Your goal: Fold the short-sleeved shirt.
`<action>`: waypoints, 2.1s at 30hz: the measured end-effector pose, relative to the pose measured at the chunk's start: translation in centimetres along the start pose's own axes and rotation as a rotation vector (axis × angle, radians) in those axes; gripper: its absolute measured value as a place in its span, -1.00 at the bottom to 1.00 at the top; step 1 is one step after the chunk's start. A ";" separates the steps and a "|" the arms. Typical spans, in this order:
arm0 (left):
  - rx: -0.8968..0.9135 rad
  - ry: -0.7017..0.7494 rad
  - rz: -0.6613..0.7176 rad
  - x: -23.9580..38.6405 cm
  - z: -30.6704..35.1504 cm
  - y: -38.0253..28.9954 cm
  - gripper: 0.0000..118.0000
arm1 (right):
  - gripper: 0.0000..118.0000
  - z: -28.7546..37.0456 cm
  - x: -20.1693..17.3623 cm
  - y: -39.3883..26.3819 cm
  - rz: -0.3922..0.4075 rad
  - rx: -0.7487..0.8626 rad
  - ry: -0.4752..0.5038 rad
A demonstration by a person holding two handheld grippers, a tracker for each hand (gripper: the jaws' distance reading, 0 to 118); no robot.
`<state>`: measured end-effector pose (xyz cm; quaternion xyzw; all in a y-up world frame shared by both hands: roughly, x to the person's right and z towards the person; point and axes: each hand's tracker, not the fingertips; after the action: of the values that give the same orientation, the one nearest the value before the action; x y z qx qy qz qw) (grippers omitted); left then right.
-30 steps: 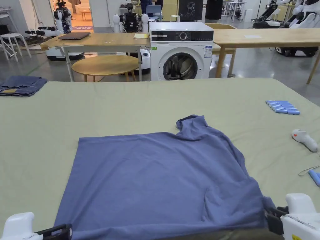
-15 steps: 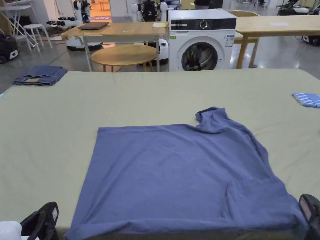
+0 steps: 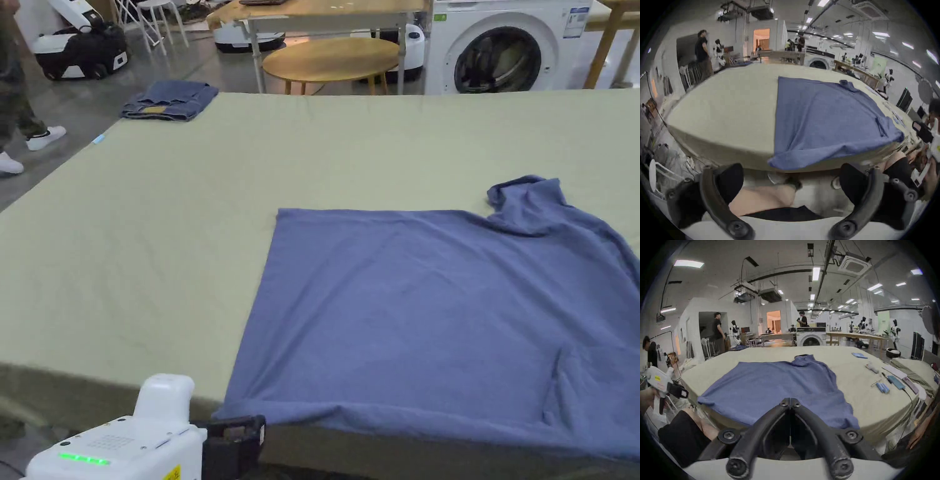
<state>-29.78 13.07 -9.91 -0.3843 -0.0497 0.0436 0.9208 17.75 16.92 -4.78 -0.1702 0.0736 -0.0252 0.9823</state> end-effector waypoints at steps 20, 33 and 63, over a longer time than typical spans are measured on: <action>-0.062 0.063 -0.154 1.9 -4.6 0.9 -0.90 | -1.00 -1.6 0.9 -1.2 -0.016 -0.085 -0.055; 0.034 0.035 -0.130 3.7 -2.3 3.6 -0.94 | 0.85 -5.0 11.9 -2.5 -0.046 -0.371 -0.199; -0.062 0.046 -0.063 1.6 -11.4 17.8 -0.94 | -0.98 -21.7 12.9 9.5 0.079 -0.506 -0.116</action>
<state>-27.52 17.70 -30.47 -0.4118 -0.0417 0.0040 0.9103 27.36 17.74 -29.95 -0.4086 0.0275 0.0423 0.9113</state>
